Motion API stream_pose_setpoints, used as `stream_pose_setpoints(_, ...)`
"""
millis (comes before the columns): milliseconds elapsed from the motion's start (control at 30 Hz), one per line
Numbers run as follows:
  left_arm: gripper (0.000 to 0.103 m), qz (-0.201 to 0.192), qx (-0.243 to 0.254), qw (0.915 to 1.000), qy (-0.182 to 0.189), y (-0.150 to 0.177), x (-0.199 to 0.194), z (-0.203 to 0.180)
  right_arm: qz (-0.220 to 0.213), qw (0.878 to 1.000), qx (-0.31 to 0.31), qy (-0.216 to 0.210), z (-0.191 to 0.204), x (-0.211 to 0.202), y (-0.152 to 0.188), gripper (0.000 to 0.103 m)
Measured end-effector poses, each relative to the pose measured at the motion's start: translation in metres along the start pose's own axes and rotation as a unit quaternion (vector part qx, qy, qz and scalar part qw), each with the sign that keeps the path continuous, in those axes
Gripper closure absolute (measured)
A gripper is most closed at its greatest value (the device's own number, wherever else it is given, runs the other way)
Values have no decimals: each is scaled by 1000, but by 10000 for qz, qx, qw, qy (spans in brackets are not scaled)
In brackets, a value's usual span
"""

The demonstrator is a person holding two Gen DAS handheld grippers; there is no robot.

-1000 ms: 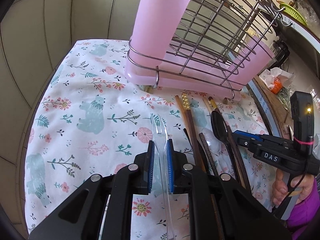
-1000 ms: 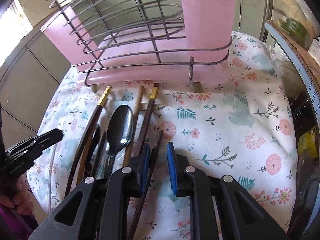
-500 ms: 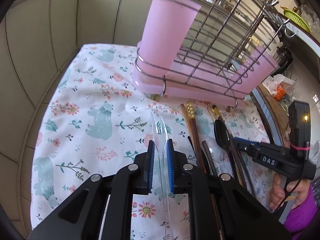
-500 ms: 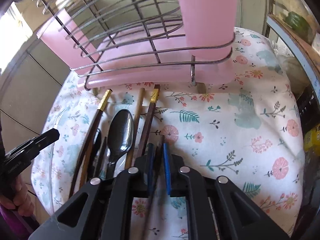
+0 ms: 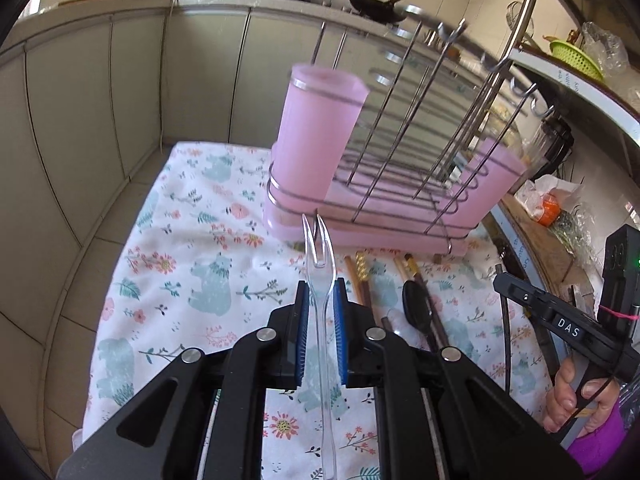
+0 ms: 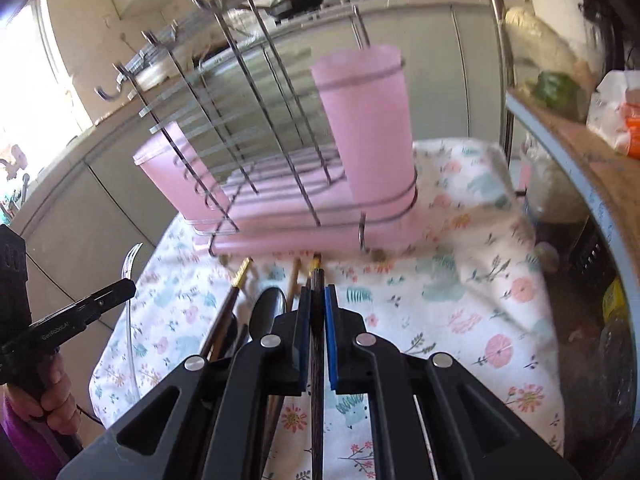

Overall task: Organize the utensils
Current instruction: 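Lift the fork with the left gripper while the right gripper lifts the chopstick over the pink cup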

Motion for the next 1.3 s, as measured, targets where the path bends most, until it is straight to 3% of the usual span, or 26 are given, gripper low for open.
stream_pose_setpoints(633,92,-981,209,9944,-328,-47,-58,2,-1359,9898,-420,15,17,-74,-58,97)
stream_pose_setpoints(700,97,-1082,184,9934,-342,-56,-64,5,-1533,9871,-462,7,19,-84,-67,97)
stream_pose_setpoints(900,98,-1448,170,9886,-368,-80,-81,11,-1973,9789,-534,-53,28,-110,-96,97)
stream_pose_setpoints(1167,102,-1544,222,9875,-216,-94,-81,9,-2129,9756,-478,-242,38,-119,-116,97)
stream_pose_setpoints(1300,102,-1428,-51,9897,-19,-89,-81,23,-2035,9773,-529,-277,41,-110,-109,97)
Point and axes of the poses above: each gripper's, at about its wrist camera, not at the fingertips, and x roughly the way its jaws point, z to its left, y to its underside, the point moved 4 cm from there along x, roughly the way its jaws point, and after that the axes turned 12 degrees about x, right-handed, at the moved point
